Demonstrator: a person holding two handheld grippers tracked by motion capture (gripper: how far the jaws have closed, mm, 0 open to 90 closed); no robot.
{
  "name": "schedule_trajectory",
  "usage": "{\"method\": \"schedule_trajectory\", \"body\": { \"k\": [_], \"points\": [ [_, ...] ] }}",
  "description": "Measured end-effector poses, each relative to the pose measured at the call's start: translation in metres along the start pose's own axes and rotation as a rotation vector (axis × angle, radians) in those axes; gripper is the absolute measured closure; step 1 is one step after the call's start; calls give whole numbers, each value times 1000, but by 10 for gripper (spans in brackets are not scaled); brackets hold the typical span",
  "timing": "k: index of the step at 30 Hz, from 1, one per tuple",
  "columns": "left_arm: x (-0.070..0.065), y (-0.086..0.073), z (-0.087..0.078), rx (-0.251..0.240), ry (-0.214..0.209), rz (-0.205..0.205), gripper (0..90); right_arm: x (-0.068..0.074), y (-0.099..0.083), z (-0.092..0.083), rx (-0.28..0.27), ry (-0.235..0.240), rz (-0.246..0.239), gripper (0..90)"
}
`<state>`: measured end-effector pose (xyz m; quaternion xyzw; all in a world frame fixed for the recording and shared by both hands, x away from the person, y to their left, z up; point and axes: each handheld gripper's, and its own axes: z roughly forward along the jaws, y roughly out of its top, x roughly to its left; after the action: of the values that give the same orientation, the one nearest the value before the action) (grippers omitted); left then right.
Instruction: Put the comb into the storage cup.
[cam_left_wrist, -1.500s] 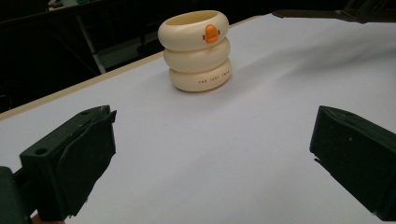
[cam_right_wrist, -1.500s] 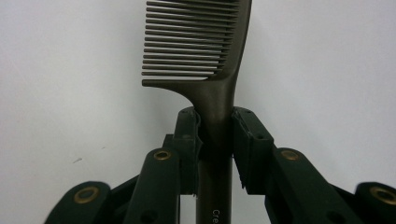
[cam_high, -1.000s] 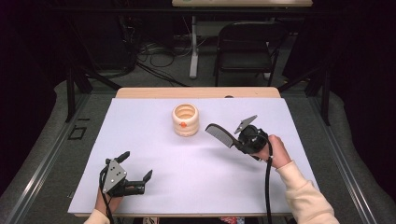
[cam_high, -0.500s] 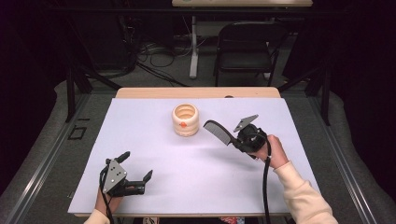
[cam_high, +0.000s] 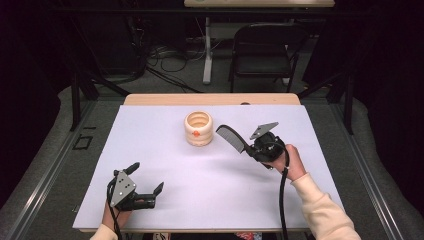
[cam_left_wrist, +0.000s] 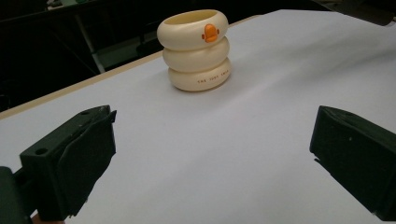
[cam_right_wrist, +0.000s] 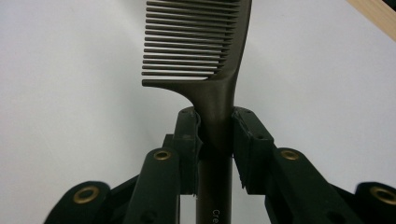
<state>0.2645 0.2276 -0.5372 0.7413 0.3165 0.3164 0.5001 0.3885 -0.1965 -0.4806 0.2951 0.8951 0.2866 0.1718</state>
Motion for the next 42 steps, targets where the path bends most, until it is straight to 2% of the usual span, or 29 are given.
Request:
{"method": "schedule_trajectory", "body": {
  "k": [9, 25, 29, 42],
  "points": [
    [0, 0, 0, 0, 1, -2, 1, 3, 4, 0, -45, -2, 11, 724],
    [0, 0, 0, 0, 4, -2, 1, -1, 4, 2, -130, -19, 44, 724],
    [0, 0, 0, 0, 2, -4, 1, -2, 4, 4, -140, -3, 48, 724],
    [0, 0, 0, -1, 0, -4, 1, -1, 9, 8, -184, -15, 51, 725]
  ]
}}
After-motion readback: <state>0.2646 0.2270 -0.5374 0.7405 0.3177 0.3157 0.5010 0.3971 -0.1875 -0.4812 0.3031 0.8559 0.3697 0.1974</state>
